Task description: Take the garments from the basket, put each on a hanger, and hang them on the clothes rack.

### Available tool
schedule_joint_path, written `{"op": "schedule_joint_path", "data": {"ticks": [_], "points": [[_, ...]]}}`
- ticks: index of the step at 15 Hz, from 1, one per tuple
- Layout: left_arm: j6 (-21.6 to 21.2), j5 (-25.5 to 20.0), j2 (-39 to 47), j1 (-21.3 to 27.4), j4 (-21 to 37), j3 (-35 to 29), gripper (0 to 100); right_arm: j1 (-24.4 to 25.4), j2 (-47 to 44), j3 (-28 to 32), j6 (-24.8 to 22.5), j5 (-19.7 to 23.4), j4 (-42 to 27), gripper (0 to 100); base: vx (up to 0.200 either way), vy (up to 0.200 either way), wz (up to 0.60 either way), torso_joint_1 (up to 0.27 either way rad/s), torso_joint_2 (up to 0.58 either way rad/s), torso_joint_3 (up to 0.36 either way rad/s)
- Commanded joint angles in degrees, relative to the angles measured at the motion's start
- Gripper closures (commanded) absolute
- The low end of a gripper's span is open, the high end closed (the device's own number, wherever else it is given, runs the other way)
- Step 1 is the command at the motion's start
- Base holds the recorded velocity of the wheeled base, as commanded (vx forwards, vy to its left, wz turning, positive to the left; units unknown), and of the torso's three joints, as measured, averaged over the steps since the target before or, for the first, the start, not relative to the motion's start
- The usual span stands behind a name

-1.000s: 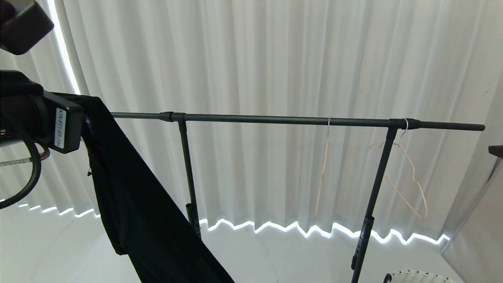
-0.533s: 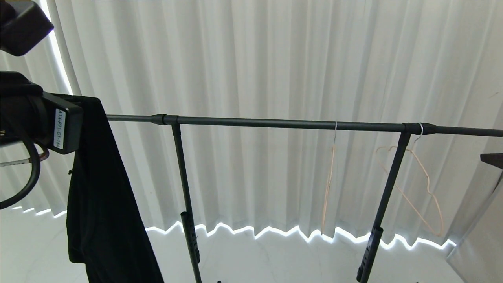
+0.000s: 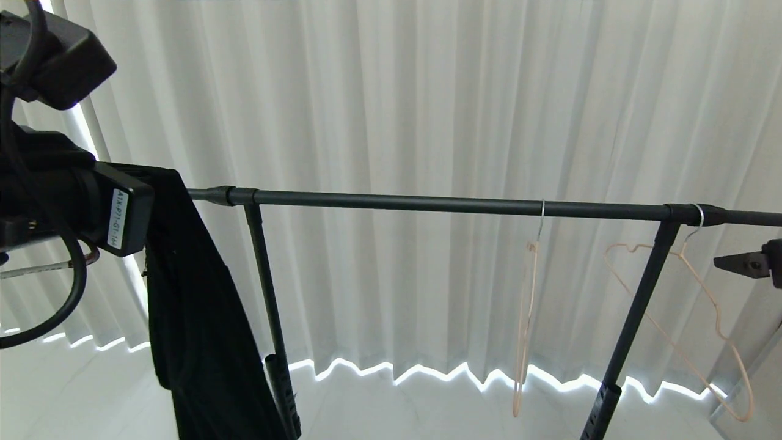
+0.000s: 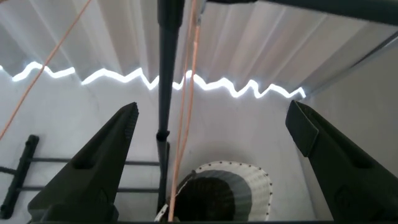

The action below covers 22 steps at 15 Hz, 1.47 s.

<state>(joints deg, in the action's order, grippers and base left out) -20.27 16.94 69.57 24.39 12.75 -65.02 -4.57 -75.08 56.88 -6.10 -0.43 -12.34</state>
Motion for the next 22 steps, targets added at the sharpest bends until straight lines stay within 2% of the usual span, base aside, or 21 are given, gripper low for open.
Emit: {"op": "schedule_joint_path", "data": {"ticks": [1, 3, 7, 8, 10, 14, 18, 20, 21, 22], "points": [[0.50, -0.07, -0.31, 0.04, -0.10, 1.92, 100, -0.53, -4.28, -2.30, 0.12, 0.43, 1.79, 0, 0.000, 0.000, 0.00, 0.000, 0.00, 0.000], [2.78, -0.07, -0.58, 0.13, -0.10, 3.76, 100, -0.97, -8.15, -6.87, -0.06, 0.34, 7.50, 0, 0.000, 0.000, 0.00, 0.000, 0.00, 0.000], [4.80, 0.02, -1.02, 0.74, -0.10, 3.85, 100, -1.14, -14.65, -9.51, 0.12, 0.51, 14.18, 0, 0.000, 0.000, 0.00, 0.000, 0.00, 0.000], [8.06, 0.02, -2.77, 1.71, -0.10, 5.96, 100, -1.14, -17.20, -10.91, 0.03, 0.51, 18.31, 0, 0.000, 0.000, 0.00, 0.000, 0.00, 0.000], [10.60, 0.02, -4.88, 2.06, -0.10, 9.83, 100, -1.14, -20.02, -12.32, 0.03, 0.43, 22.88, 0, 0.000, 0.000, 0.00, 0.000, 0.00, 0.000], [11.40, 0.02, -4.44, 2.06, -0.10, 10.53, 100, -1.14, -20.37, -14.08, 0.47, 0.43, 23.24, 0, 0.000, 0.000, 0.00, 0.000, 0.00, 0.000], [11.40, 0.02, -4.36, 2.06, -0.10, 10.44, 100, -0.97, -21.07, -13.90, 3.81, 0.34, 23.50, 0, 0.000, 0.000, 0.00, 0.000, 0.00, 0.000], [11.40, 0.02, -4.36, 2.06, -0.10, 10.44, 100, -1.14, -21.07, -13.90, 3.99, 0.34, 23.50, 0, 0.000, 0.000, 0.00, 0.000, 0.00, 0.000], [11.40, 0.02, -4.36, 2.06, -0.10, 10.44, 100, -0.97, -20.98, -13.81, 3.99, 0.34, 23.76, 100, 0.000, 0.000, 0.00, 0.000, 0.00, 0.000], [11.40, 0.02, -4.36, 1.97, -0.10, 10.44, 100, -0.97, -20.89, -13.81, 3.99, 0.43, 23.76, 100, 0.000, 0.000, 0.00, 0.000, 0.00, 0.000]]}}
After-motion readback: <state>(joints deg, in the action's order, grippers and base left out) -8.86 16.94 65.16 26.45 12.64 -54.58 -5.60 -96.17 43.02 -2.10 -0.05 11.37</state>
